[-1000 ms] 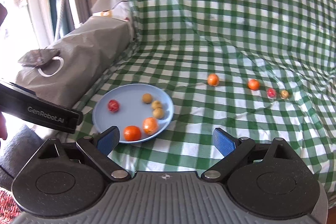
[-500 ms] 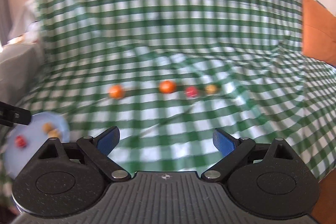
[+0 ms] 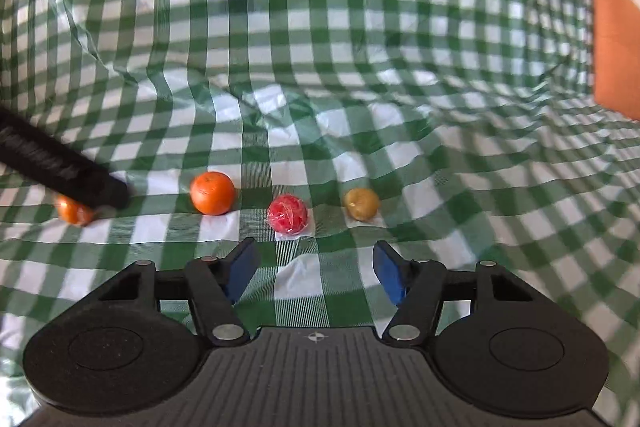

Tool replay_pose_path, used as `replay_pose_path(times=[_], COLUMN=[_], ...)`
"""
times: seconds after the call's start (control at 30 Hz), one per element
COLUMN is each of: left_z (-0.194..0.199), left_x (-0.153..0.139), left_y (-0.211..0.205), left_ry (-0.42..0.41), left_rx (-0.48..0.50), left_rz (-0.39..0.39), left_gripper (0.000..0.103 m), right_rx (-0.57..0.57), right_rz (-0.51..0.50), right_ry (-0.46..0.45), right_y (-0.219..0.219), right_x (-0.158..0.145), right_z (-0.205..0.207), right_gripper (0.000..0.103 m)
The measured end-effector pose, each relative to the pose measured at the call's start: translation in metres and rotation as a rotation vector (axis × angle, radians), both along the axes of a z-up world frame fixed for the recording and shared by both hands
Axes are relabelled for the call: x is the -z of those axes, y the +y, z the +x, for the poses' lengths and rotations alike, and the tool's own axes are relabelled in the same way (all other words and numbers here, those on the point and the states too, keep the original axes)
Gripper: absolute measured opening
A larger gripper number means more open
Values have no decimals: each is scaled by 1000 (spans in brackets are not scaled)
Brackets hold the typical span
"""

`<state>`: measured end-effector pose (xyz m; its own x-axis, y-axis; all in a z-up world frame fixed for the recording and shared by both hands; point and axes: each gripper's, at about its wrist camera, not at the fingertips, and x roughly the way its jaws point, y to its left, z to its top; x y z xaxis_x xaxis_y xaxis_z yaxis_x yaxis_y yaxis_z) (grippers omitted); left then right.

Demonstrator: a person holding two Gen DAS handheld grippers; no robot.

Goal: Organize fruits
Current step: 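Grasp a red wrapped fruit with the right tool while the left tool grasps an orange, then carry both fruits over the plate and open both tools to drop them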

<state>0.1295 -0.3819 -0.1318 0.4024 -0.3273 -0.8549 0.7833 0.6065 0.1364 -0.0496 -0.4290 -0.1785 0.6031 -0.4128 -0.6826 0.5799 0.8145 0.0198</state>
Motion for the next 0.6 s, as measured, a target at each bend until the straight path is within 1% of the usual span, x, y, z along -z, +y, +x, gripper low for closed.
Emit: replay_pose_path(times=[0.1, 0.2, 0.23, 0.27, 0.3, 0.33, 0.37, 0.43, 0.5, 0.53, 0.6], left_z=[12, 20, 23, 24, 23, 21, 17, 12, 4, 0, -10], left_x=[20, 35, 39, 40, 39, 36, 33, 27, 17, 10, -6], left_y=[-24, -40, -44, -46, -48, -47, -47, -41, -28, -18, 7], left_ry=[42, 85, 109, 127, 141, 126, 124, 139, 116, 112, 119], left_rx=[57, 91, 100, 104, 112, 114, 123, 116, 95, 81, 36], left_rz=[29, 46, 48, 38, 28, 13, 11, -6, -15, -26, -49], left_gripper=[103, 102, 99, 91, 70, 39, 39, 38, 38, 38, 38], right_rx=[-21, -52, -59, -70, -78, -84, -94, -84, -62, -47, -29], right_rz=[22, 19, 8, -3, -10, -13, 2, 11, 4, 1, 1], right_ry=[1, -2, -14, -26, -34, -46, -63, -72, -63, -59, -80], right_y=[-11, -19, -20, -20, -21, -21, -22, -20, -16, -15, -8], right_x=[19, 32, 34, 36, 38, 39, 40, 38, 36, 31, 18], right_z=[16, 29, 32, 34, 37, 39, 39, 37, 32, 27, 14], right_gripper=[64, 65, 65, 65, 61, 52, 29, 30, 30, 30, 30])
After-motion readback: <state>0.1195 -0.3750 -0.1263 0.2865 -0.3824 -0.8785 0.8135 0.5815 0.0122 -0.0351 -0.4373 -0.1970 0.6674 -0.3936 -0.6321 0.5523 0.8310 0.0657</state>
